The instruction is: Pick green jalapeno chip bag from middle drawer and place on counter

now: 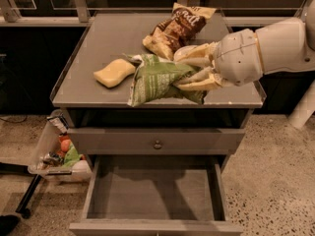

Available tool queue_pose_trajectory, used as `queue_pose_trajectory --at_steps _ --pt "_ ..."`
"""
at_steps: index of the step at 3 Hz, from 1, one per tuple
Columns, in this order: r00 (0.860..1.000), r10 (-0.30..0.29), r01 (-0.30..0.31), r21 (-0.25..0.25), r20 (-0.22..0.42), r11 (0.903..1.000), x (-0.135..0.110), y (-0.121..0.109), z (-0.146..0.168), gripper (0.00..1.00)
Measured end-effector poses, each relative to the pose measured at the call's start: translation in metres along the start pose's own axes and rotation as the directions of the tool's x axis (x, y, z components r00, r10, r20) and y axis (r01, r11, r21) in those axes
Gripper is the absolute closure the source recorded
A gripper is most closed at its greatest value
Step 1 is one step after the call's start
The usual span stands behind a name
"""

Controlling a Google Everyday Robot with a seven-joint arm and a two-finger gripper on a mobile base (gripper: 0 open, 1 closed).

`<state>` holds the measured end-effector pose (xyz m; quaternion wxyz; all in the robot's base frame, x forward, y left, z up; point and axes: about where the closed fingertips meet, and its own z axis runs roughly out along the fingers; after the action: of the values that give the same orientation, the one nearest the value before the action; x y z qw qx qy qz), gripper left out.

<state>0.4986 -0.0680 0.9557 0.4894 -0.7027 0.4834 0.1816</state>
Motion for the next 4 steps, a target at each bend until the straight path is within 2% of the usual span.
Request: queue_pose_trajectory --at_steps 1,2,3,4 --pt "1.0 0.001 -0.001 0.003 -0.022 1.0 0.015 -0.014 -0.005 1.0" --pt "0.999 0.018 -0.019 -0.019 -0.04 0.9996 0.059 -0.041 -0.003 1.0" --pt "0.997 0.054 -0.055 -0.02 -0.052 0.9983 0.103 -0.072 0.002 1.0" --pt "0.996 0.078 -0.079 -0.021 -0.046 0.9967 0.134 -0.096 0.018 1.0"
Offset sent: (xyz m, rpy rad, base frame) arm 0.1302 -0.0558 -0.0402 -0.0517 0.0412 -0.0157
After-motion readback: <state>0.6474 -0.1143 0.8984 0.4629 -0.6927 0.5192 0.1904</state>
